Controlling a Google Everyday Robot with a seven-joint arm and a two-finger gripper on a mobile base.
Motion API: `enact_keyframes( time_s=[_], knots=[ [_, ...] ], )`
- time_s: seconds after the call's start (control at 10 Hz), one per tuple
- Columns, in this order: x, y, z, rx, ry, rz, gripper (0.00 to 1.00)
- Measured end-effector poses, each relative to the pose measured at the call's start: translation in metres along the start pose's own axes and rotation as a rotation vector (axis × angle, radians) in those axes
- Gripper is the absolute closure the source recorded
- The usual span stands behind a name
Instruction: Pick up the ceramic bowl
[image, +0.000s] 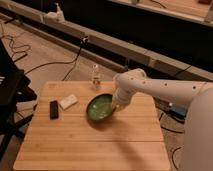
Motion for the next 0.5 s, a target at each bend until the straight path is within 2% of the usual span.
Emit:
enact_keyframes(
  time_s=[0.2, 0.3, 0.4, 0.5],
  knots=[
    [-0.012, 0.014, -0.044, -0.093, -0.065, 0.004, 1.00],
    [-0.013, 0.018, -0.062, -0.133, -0.084, 0.002, 1.00],
    [-0.012, 0.021, -0.076, -0.165, -0.092, 0.000, 1.00],
    [-0.012, 0.020, -0.081, -0.176, -0.097, 0.002, 1.00]
  ],
)
